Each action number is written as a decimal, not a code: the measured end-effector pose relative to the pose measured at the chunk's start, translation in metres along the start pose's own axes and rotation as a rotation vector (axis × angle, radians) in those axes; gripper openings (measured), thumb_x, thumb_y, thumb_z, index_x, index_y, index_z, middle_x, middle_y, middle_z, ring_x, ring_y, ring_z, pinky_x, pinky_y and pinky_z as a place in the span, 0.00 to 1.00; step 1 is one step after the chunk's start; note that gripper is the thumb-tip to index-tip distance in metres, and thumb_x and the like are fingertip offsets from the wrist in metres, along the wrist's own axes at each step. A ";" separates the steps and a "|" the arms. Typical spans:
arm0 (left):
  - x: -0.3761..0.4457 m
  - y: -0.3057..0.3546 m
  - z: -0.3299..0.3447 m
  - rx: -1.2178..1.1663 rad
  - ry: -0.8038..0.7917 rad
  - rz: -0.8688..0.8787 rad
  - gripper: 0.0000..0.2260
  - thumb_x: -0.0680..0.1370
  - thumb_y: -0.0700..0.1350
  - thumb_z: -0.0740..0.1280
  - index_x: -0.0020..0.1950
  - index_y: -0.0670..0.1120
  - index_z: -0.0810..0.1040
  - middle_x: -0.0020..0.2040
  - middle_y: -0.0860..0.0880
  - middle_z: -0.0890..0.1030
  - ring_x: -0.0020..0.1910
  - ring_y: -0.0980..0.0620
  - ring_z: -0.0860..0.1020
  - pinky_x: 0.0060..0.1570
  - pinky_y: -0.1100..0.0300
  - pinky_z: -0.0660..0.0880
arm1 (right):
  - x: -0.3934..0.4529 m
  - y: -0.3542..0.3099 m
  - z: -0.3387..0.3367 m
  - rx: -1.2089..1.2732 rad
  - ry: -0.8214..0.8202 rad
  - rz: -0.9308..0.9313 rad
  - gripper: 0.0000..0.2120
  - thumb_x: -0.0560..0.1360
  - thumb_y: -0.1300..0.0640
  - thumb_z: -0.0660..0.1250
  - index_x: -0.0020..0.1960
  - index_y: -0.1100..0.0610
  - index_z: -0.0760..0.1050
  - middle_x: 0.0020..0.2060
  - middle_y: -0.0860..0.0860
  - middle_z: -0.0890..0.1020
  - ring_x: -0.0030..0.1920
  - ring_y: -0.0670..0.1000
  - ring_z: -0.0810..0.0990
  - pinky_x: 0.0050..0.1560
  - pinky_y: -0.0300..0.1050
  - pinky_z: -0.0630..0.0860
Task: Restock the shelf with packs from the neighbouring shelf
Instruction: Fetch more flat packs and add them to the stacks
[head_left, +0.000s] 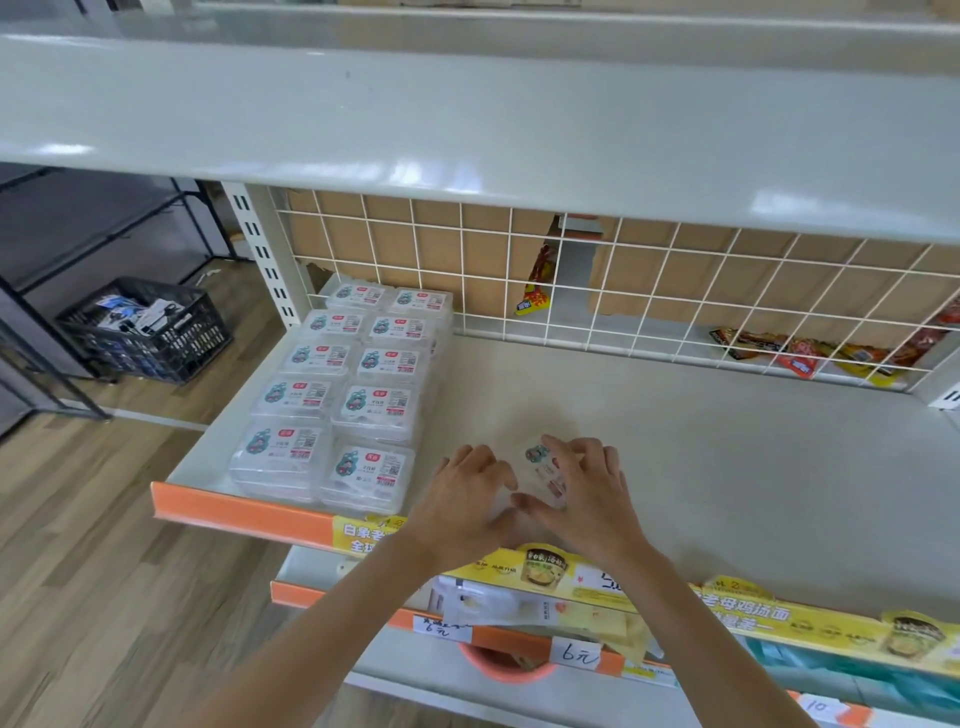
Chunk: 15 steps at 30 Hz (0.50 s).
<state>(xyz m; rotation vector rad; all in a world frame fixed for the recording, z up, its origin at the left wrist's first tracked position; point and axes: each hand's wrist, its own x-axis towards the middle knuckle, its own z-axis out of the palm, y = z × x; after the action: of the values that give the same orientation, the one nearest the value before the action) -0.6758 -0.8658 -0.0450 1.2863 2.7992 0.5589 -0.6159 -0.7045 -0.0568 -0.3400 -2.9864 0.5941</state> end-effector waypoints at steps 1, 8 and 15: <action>0.000 -0.002 -0.008 -0.027 0.038 0.017 0.10 0.74 0.49 0.65 0.54 0.49 0.76 0.52 0.51 0.74 0.54 0.50 0.71 0.52 0.59 0.67 | 0.000 -0.002 -0.001 -0.025 -0.020 -0.004 0.35 0.69 0.35 0.62 0.72 0.46 0.57 0.59 0.50 0.63 0.61 0.51 0.61 0.62 0.44 0.63; -0.023 -0.062 -0.069 -0.064 0.400 0.017 0.09 0.72 0.42 0.60 0.47 0.43 0.79 0.46 0.47 0.77 0.47 0.46 0.74 0.46 0.54 0.71 | 0.007 -0.052 -0.011 0.258 0.195 -0.297 0.21 0.66 0.47 0.65 0.58 0.49 0.69 0.52 0.50 0.73 0.51 0.53 0.70 0.50 0.49 0.70; -0.058 -0.131 -0.092 0.063 0.422 -0.287 0.10 0.72 0.46 0.63 0.45 0.42 0.80 0.43 0.42 0.76 0.41 0.39 0.75 0.44 0.49 0.74 | 0.021 -0.132 0.004 0.099 0.262 -0.582 0.18 0.67 0.46 0.62 0.55 0.52 0.70 0.53 0.47 0.76 0.53 0.50 0.67 0.46 0.46 0.69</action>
<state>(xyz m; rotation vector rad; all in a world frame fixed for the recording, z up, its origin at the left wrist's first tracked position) -0.7475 -1.0163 -0.0092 0.8239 3.2839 0.8112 -0.6631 -0.8201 -0.0085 0.4155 -2.5981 0.5680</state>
